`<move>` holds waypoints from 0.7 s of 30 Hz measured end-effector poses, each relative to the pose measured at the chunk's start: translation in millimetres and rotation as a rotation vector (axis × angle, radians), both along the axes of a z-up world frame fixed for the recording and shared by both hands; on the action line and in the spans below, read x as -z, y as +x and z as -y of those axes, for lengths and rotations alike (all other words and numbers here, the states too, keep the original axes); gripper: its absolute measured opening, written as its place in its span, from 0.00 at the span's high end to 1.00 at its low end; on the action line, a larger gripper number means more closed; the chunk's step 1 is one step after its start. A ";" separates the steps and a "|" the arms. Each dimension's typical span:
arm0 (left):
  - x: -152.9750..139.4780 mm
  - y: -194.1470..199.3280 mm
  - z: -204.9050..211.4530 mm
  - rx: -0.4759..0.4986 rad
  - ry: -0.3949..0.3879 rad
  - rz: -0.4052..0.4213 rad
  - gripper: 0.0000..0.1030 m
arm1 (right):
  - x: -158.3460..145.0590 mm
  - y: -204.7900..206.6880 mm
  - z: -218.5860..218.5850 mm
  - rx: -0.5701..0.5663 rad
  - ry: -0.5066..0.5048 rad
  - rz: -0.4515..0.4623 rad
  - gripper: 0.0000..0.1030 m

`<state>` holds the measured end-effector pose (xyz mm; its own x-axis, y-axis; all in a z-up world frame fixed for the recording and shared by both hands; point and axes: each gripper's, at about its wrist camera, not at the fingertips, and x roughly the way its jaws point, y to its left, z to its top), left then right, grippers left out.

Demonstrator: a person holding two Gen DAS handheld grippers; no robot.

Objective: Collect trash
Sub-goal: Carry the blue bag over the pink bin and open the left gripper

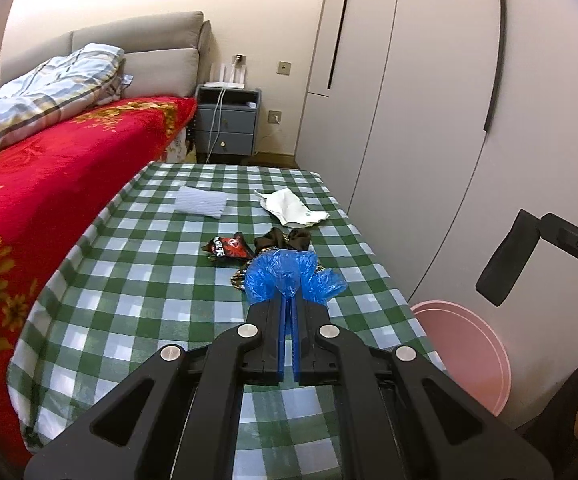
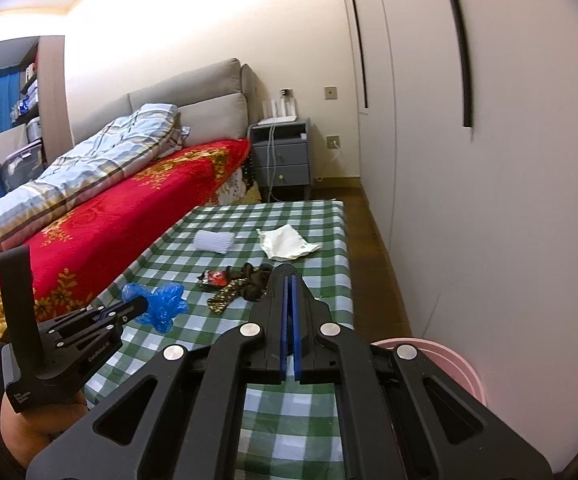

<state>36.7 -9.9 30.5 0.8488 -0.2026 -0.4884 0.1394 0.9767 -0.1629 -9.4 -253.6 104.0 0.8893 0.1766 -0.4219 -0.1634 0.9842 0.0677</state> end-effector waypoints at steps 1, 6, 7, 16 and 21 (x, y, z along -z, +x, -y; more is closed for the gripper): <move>0.5 -0.1 1.2 0.003 0.001 0.000 0.98 | 0.4 -1.3 2.4 0.006 -0.001 0.001 0.98; 3.4 -0.9 8.3 0.022 0.006 -0.004 0.98 | 0.4 -3.6 12.1 0.036 -0.003 0.000 0.98; 4.0 -1.0 10.4 0.027 0.007 -0.005 0.98 | 0.4 -4.1 14.5 0.042 -0.003 0.000 0.98; 7.0 -3.0 21.2 0.056 0.014 -0.008 0.98 | -2.4 -3.4 24.4 0.074 -0.005 0.001 0.98; 8.6 -2.7 26.2 0.070 0.014 -0.011 0.98 | -5.9 -4.6 36.9 0.115 0.003 -0.001 0.98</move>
